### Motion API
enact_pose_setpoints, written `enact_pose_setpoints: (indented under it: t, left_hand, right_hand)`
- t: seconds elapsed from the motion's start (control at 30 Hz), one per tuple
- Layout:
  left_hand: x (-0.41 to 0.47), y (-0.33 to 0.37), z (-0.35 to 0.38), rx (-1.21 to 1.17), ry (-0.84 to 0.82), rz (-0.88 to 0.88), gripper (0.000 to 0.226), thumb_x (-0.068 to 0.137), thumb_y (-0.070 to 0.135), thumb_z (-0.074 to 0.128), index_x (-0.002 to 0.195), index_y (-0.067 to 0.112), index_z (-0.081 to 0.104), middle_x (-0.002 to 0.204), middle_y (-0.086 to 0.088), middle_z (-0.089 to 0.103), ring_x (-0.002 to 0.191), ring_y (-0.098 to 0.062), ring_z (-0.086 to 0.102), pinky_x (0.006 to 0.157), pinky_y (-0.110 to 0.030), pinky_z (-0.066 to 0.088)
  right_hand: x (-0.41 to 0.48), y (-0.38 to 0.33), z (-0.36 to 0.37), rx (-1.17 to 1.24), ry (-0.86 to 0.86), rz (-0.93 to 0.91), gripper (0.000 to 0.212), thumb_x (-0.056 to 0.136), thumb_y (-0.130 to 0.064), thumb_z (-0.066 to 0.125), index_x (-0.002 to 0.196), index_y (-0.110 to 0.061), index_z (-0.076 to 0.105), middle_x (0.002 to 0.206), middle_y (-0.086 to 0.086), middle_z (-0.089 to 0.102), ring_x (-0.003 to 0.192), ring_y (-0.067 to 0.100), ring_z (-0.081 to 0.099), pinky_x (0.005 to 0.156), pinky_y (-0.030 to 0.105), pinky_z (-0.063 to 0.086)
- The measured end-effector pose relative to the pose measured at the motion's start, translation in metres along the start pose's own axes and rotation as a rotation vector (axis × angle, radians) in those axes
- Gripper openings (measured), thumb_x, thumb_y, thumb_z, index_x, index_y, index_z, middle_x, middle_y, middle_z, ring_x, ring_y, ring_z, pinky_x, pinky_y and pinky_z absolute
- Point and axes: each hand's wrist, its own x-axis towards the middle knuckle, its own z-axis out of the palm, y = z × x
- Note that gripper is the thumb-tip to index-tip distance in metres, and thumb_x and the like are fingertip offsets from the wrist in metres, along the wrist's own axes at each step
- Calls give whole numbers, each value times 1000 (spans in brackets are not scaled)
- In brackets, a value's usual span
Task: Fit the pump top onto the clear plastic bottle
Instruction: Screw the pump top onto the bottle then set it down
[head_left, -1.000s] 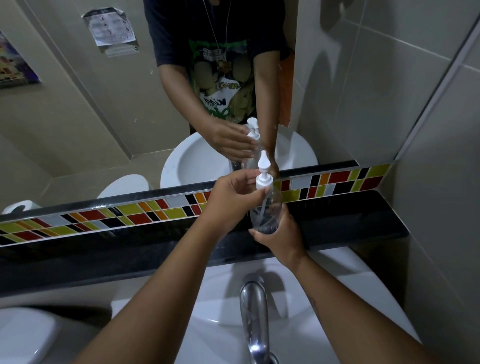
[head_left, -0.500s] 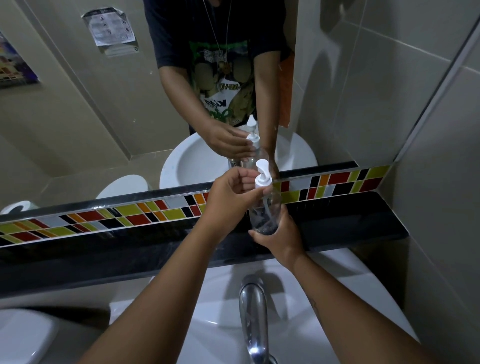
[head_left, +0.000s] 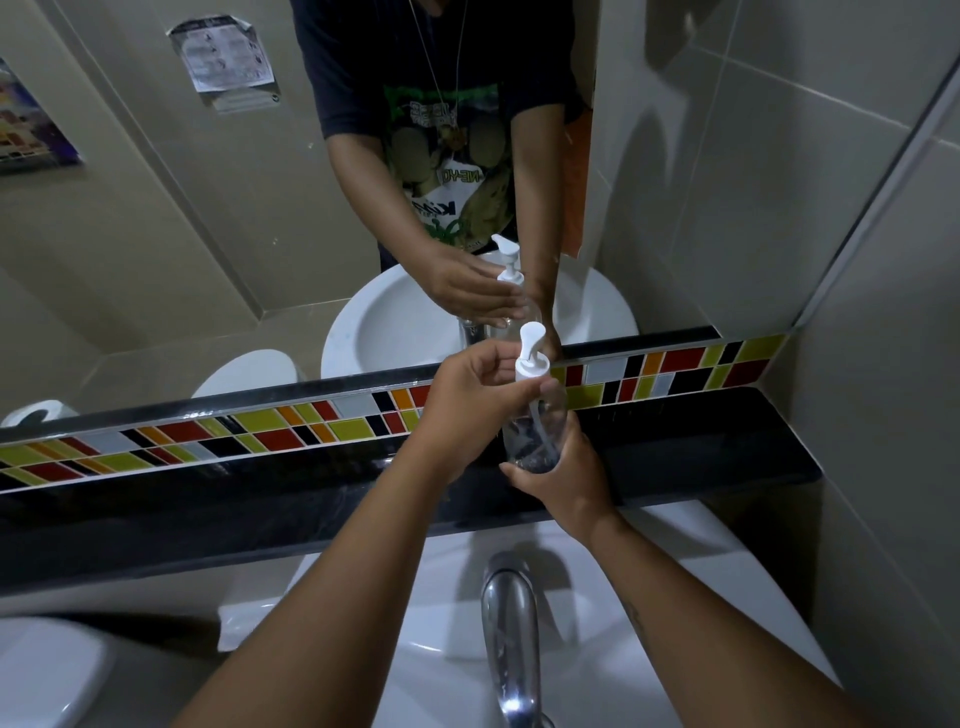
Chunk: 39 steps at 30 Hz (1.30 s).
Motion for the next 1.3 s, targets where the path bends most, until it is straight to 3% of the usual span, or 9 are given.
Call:
enact_pose_setpoints:
  t: [0.2, 0.4, 0.5, 0.6, 0.8, 0.97, 1.03, 1.2, 1.3]
  left_hand:
    - [-2, -3, 8, 81, 34, 51, 37, 85, 13, 82, 119, 9, 68, 112, -8, 78, 105, -23, 76, 94, -45, 62]
    - [-5, 0, 26, 81, 212, 64, 40, 73, 23, 92, 95, 19, 58, 87, 5, 66, 76, -6, 63, 63, -11, 52]
    - [-4, -5, 26, 86, 254, 72, 36, 74, 23, 91, 92, 16, 61, 86, 0, 70, 76, -10, 64, 65, -19, 53]
    - [-1, -8, 21, 72, 239, 79, 34, 77, 19, 89, 96, 4, 66, 92, -11, 77, 84, -25, 75, 73, -35, 64]
    - [3, -8, 5, 101, 101, 91, 24, 81, 13, 86, 96, 8, 68, 90, -4, 79, 85, -16, 78, 72, -26, 63]
    - [10, -6, -7, 67, 0, 60, 32, 81, 12, 87, 102, 1, 66, 99, -20, 78, 96, -38, 76, 88, -53, 62]
    - [10, -6, -6, 59, -23, 45, 36, 83, 13, 85, 110, 2, 65, 105, -19, 78, 101, -36, 76, 91, -56, 61]
    - [-1, -10, 16, 66, 149, 87, 40, 79, 16, 87, 112, 8, 64, 108, -8, 77, 101, -23, 75, 90, -41, 63]
    - [-2, -15, 23, 4, 282, 78, 39, 73, 19, 92, 93, 7, 62, 94, -16, 77, 93, -35, 75, 82, -51, 64]
  right_hand:
    - [-1, -1, 2, 18, -7, -3, 85, 58, -35, 89, 128, -26, 42, 125, -1, 60, 113, 11, 59, 87, 18, 48]
    - [-3, 0, 6, -17, 27, 45, 87, 57, -43, 86, 129, -31, 39, 131, 1, 56, 118, 13, 55, 90, 26, 46]
    - [-7, -3, 11, -53, 95, 55, 82, 56, -48, 84, 124, -27, 43, 126, 3, 58, 115, 20, 58, 90, 37, 53]
    - [-10, -6, 13, -101, 144, 33, 75, 59, -47, 85, 119, -25, 46, 120, 4, 61, 110, 20, 60, 84, 32, 53]
    - [-8, -8, 14, -145, 181, 19, 68, 57, -44, 87, 111, -23, 51, 111, 3, 65, 102, 20, 63, 75, 26, 48]
    - [-7, -11, 15, -195, 202, 48, 69, 54, -45, 87, 108, -21, 52, 104, 5, 64, 93, 24, 64, 67, 25, 40]
    - [-9, -12, 15, -203, 201, 53, 72, 55, -46, 88, 111, -20, 52, 107, 6, 63, 95, 23, 63, 67, 24, 39]
    - [-12, -13, 16, -190, 195, 46, 74, 57, -44, 86, 117, -21, 49, 116, 5, 62, 103, 22, 62, 73, 28, 46]
    - [-13, -11, 16, -190, 190, 47, 75, 57, -46, 85, 118, -23, 48, 116, 3, 61, 104, 20, 61, 75, 31, 48]
